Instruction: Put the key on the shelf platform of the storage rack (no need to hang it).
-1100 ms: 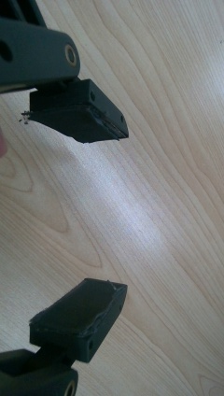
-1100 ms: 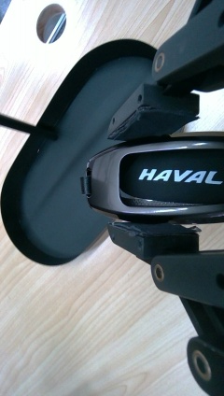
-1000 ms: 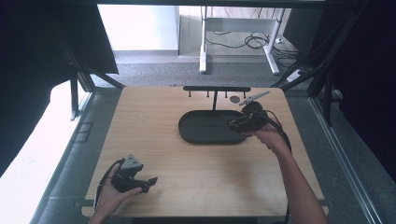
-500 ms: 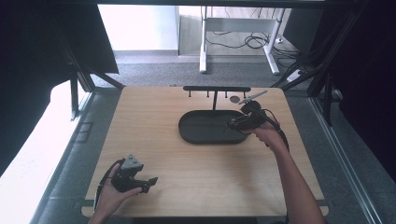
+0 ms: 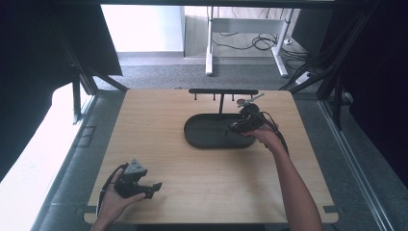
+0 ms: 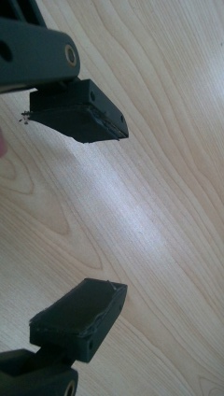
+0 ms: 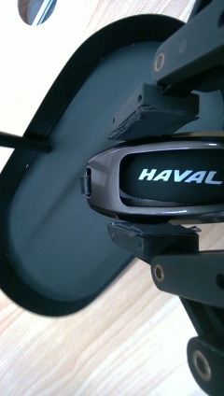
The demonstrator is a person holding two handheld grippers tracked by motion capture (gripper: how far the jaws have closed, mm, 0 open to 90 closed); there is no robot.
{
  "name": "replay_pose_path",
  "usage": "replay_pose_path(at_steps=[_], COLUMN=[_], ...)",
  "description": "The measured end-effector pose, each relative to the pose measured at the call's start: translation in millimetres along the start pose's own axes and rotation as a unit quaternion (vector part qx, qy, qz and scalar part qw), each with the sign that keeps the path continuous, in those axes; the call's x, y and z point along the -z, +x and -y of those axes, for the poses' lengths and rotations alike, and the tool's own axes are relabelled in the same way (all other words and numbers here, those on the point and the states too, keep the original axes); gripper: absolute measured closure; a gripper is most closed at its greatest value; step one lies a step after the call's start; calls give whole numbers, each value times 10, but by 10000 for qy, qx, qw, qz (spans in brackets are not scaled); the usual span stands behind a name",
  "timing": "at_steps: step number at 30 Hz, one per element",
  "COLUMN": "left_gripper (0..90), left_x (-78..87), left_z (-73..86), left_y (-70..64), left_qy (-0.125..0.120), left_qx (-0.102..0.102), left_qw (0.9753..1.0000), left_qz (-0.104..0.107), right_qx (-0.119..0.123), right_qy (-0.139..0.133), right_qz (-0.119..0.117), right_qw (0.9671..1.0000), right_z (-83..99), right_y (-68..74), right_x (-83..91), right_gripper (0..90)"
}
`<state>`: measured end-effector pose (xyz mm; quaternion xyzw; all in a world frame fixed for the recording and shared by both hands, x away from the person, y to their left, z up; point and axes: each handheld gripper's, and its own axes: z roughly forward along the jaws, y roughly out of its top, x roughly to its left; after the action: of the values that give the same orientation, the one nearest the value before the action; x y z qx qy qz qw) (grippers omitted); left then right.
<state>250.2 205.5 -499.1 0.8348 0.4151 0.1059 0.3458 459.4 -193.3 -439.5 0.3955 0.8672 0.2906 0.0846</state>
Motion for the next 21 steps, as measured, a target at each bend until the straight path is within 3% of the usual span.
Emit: replay_pose_path(at_steps=[13,21], left_gripper=[220,220], left_x=[-15,-14], left_z=[-1,-1], left_y=[-7,-6], left_qy=[24,27], left_qx=[4,2], left_qw=[10000,10000], left_qz=[19,18], right_qx=[-137,-61], right_qy=[-12,142], right_qz=[74,224], right_qw=[9999,9996], right_z=[37,121], right_y=[-146,-178], right_x=[-260,-446], right_gripper=[493,492])
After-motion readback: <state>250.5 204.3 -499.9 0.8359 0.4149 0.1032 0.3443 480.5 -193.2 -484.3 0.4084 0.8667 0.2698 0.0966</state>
